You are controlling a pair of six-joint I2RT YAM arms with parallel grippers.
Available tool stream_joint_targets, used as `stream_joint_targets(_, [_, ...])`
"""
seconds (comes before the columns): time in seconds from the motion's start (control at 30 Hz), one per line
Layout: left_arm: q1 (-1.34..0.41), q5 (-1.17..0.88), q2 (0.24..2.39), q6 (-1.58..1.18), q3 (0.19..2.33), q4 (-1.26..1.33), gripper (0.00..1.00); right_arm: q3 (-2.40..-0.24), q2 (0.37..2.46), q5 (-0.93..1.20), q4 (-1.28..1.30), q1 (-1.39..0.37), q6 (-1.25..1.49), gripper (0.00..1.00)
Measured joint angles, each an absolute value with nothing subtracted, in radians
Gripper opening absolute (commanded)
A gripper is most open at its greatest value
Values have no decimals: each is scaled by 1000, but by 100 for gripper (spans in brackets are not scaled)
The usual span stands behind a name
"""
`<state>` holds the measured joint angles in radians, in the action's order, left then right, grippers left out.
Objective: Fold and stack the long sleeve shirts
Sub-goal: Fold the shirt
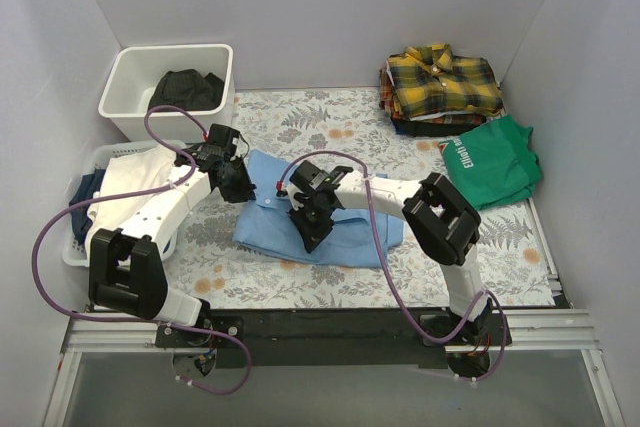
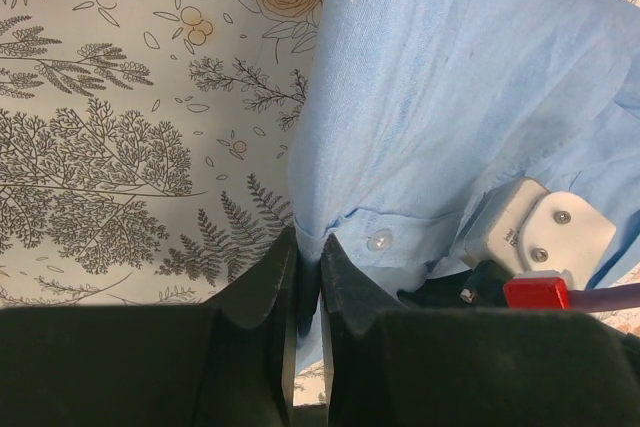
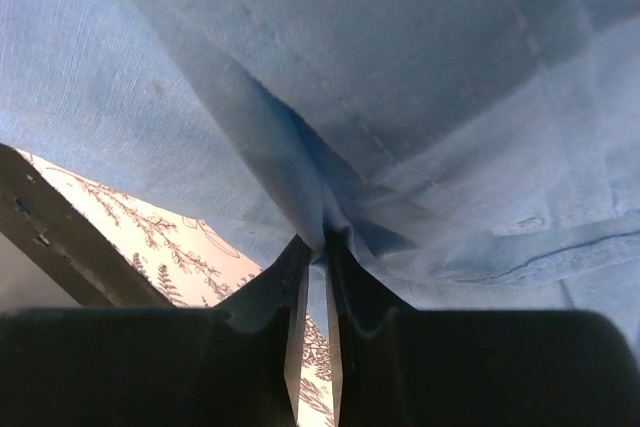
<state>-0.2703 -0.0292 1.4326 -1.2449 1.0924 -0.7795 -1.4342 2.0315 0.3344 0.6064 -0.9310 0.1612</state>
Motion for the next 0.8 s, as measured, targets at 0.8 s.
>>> stream_joint_targets(0.8, [-270,-30,1400,-1237,1092,-787,0,-1703,2076,151,603,-712,255,23])
